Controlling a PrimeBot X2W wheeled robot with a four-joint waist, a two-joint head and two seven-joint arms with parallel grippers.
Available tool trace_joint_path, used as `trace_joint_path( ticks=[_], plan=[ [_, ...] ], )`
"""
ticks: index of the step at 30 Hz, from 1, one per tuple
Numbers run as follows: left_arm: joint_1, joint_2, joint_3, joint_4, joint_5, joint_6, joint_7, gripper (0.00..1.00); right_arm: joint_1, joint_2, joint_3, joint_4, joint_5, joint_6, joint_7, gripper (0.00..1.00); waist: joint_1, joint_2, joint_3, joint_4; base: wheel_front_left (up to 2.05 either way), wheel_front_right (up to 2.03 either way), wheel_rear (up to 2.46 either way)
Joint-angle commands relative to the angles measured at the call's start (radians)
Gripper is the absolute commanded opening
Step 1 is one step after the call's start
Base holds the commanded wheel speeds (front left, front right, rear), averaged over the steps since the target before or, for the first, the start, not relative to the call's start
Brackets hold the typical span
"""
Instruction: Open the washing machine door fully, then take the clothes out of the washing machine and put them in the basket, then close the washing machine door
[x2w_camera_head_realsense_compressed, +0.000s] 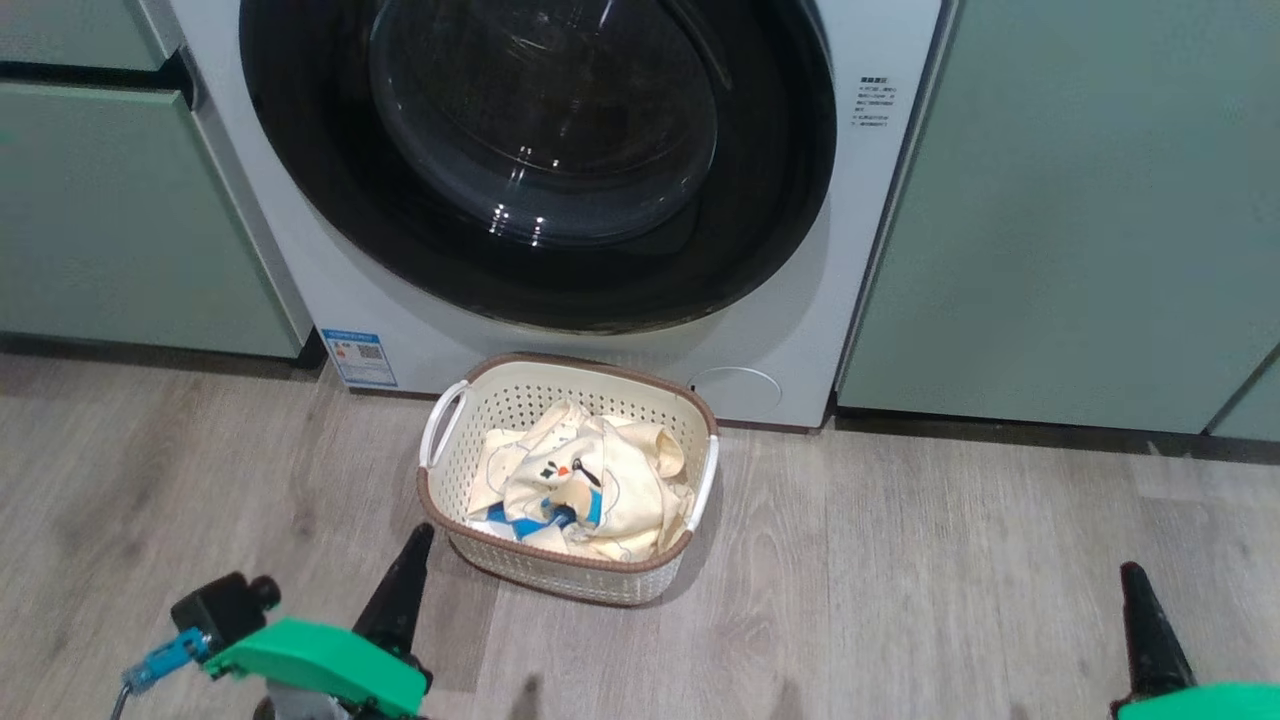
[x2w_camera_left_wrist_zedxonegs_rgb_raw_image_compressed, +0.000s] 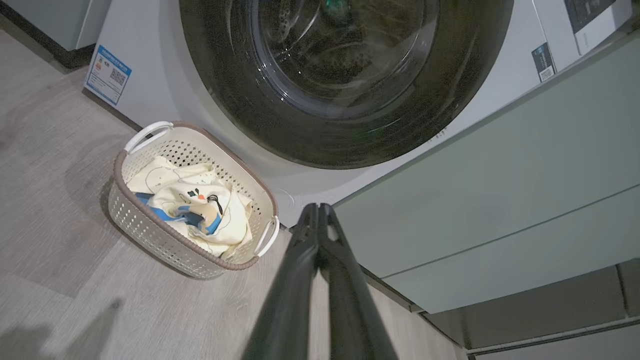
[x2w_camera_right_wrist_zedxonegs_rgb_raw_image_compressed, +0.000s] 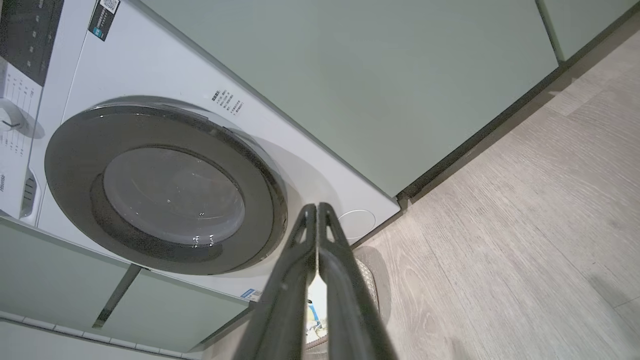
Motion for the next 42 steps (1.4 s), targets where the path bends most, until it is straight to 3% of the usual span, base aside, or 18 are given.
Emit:
trace_joint_path(
  ticks=[1, 42],
  plan=[
    [-0.058, 0.004, 0.030, -0.023, -0.032, -0.012, 0.004, 0.00, -0.057, -0.022, 0.001, -0.025, 0.035, 0.002, 0.006, 0.00, -0.0001, 0.0000, 0.000, 0.001, 0.00, 0.00, 0.00],
    [-0.136, -0.015, 0.100, 0.064, -0.473, -0.100, 0.090, 0.00, -0.165, -0.026, -0.035, 0.047, 0.495, 0.003, 0.102, 0.00, -0.0001, 0.0000, 0.010, 0.017, 0.00, 0.00, 0.00]
  ],
)
